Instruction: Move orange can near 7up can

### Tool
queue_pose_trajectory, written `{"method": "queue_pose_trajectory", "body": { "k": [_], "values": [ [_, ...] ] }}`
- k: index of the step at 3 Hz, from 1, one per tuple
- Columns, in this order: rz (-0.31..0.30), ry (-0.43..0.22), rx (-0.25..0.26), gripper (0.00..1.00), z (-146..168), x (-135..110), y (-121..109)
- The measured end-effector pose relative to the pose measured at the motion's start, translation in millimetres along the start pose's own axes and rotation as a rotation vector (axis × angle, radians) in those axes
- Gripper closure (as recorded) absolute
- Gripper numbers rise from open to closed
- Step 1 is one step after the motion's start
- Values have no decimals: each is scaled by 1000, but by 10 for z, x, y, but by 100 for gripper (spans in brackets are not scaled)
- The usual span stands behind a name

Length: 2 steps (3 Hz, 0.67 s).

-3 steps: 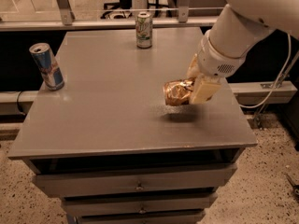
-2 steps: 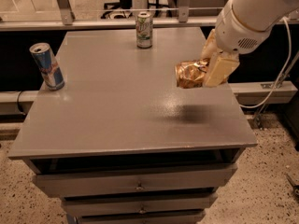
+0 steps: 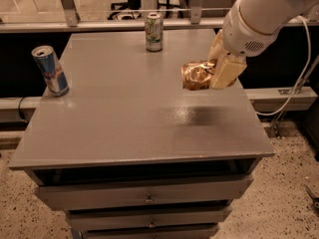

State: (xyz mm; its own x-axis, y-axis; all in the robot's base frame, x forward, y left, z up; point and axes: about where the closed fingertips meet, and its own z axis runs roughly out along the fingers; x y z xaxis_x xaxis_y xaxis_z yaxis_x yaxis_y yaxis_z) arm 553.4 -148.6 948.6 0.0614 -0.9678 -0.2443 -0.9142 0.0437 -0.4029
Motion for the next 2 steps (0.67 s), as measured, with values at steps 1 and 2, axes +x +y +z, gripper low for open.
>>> {"method": "queue_pose_trajectory", "body": {
  "k": [1,2],
  "values": [
    [-51,-14,52,100,170,-85,-294],
    [-146,-11,118,100,434,-232,-740]
  ]
}}
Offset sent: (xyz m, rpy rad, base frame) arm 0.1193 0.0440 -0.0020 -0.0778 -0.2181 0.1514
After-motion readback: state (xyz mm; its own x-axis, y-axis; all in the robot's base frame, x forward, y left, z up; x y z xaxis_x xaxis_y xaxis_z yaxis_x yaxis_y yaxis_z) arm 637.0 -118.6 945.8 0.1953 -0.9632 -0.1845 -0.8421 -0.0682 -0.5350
